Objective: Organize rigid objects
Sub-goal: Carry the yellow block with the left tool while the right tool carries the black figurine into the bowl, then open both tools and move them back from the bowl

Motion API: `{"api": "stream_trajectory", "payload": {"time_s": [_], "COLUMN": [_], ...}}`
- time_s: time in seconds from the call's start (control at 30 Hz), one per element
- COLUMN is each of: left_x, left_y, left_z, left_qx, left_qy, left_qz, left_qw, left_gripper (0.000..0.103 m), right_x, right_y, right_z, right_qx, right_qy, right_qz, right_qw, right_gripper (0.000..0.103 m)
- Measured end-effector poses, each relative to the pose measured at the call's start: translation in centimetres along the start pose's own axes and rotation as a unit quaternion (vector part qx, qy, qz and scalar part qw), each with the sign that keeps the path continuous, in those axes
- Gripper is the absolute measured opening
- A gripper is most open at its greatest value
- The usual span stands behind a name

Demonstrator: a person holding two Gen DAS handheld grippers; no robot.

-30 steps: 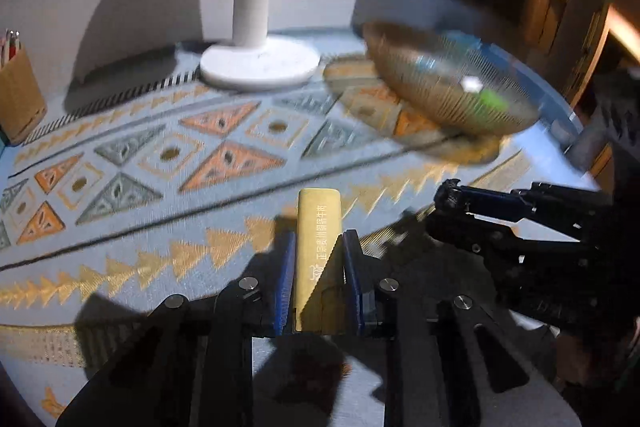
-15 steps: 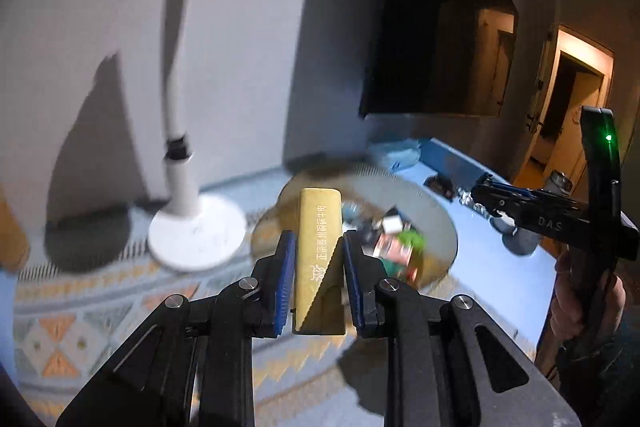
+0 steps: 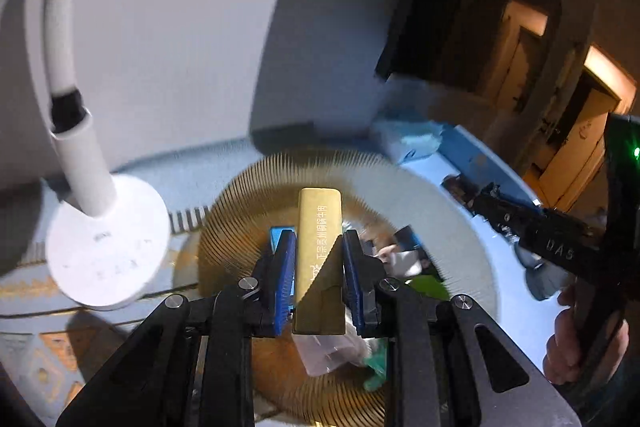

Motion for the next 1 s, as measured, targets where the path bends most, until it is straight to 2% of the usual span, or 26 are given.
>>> {"api": "stream_trajectory", "payload": {"time_s": [0.1,0.2,0.23,0.27,0.3,0.33,0.37,0.43,0.6,0.87,1.0], "left_x": [0.0,0.5,0.5,0.6,0.6,0.5,0.7,0.9,0.6,-0.9,-1.9], "left_y": [1.7,2.5,2.4,2.2,1.8,1.1,-0.2,-1.7,-7.8,-19.5,-25.8], "left_z": [-0.5,-0.2,-0.1,0.2,0.5,0.9,1.1,1.3,1.1,-0.1,-1.4], "left_qx": [-0.017,-0.017,-0.014,-0.010,-0.002,0.012,0.031,0.039,0.072,0.143,0.185], "left_qy": [-0.004,0.000,-0.001,-0.005,-0.005,-0.003,0.005,0.014,0.022,0.024,0.032], "left_qz": [-0.006,-0.006,-0.007,-0.008,-0.005,-0.002,-0.005,-0.013,-0.002,0.026,0.049], "left_qw": [0.9998,0.9998,0.9999,0.9999,1.0000,0.9999,0.9995,0.9991,0.9972,0.9891,0.9811], "left_gripper": [0.021,0.021,0.026,0.051,0.075,0.080,0.080,0.080,0.080,0.081,0.093], "right_x": [0.6,0.3,0.4,0.4,0.5,0.5,0.5,0.4,-1.0,-7.0,-10.6], "right_y": [2.8,4.4,4.7,4.8,4.6,4.1,3.5,1.9,-2.3,-9.6,-12.8], "right_z": [-0.1,0.1,0.4,0.6,0.9,1.1,1.3,1.3,0.2,-3.0,-4.5], "right_qx": [-0.026,-0.040,-0.039,-0.036,-0.032,-0.023,-0.012,0.000,0.013,0.026,0.034], "right_qy": [0.006,-0.001,-0.001,-0.002,-0.001,0.001,0.003,0.004,0.008,-0.014,-0.037], "right_qz": [-0.007,0.005,0.003,-0.002,-0.006,-0.006,-0.006,0.001,0.039,0.098,0.129], "right_qw": [1.000,0.999,0.999,0.999,0.999,1.000,1.000,1.000,0.999,0.995,0.990], "right_gripper": [0.036,0.036,0.036,0.039,0.052,0.058,0.061,0.061,0.061,0.061,0.061]}}
Point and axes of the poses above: each gripper's, at about its wrist camera, not at the fingertips, and y roughly the way its jaws point, x to its right, z to its top, the point moved 7 cm from there along y, roughly the way its jaws point, and after that the axes turned 4 degrees about y, right-handed, at the moved point
